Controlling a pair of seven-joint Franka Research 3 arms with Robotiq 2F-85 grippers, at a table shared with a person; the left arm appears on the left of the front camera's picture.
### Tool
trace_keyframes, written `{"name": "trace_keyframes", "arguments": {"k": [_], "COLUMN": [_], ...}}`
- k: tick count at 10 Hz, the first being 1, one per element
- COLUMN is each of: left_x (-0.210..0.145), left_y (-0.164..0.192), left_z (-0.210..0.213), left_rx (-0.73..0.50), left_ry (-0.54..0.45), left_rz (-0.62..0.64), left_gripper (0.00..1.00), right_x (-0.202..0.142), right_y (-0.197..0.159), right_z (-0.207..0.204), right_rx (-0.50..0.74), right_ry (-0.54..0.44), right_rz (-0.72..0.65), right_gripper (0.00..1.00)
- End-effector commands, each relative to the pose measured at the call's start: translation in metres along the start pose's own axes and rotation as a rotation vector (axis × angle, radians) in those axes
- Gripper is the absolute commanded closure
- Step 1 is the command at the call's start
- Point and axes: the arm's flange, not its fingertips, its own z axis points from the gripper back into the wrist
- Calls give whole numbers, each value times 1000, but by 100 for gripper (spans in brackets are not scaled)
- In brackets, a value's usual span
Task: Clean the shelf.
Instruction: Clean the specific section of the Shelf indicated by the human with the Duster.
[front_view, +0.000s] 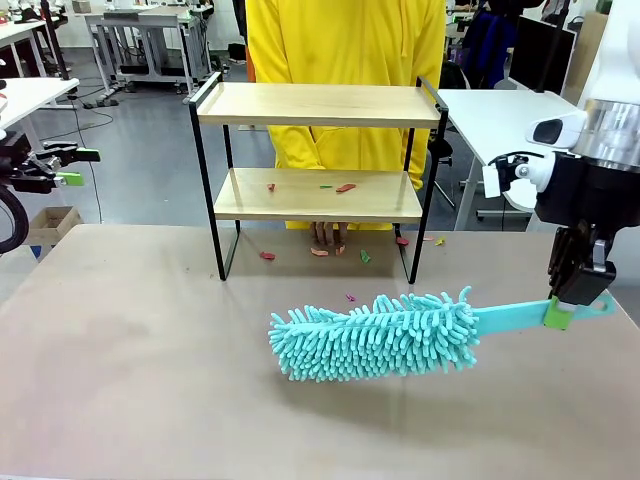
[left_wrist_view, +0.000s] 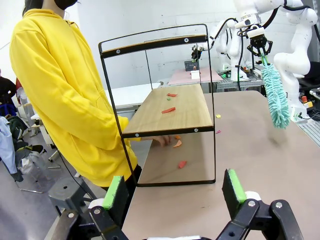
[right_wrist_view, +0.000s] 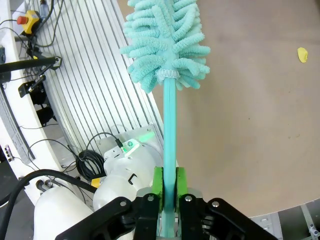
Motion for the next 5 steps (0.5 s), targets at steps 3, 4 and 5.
{"name": "trace_keyframes", "arguments": {"k": [3,4,5], "left_x": [2,2,2], "left_y": [-1,-1,-1], "left_z": [-1,-1,-1], "left_rx": [-2,-2,-2], "left_ry": [0,0,0], "left_rz": [-1,-1,-1], "left_gripper": [0,0,0], "right_x": [3,3,3], "right_y": [0,0,0], "right_z": [2,2,2], "right_rx": [-8,-8,-8], "right_ry": [-11,-11,-11], "right_rz": [-9,-9,-9], "right_gripper": [87,87,87]}}
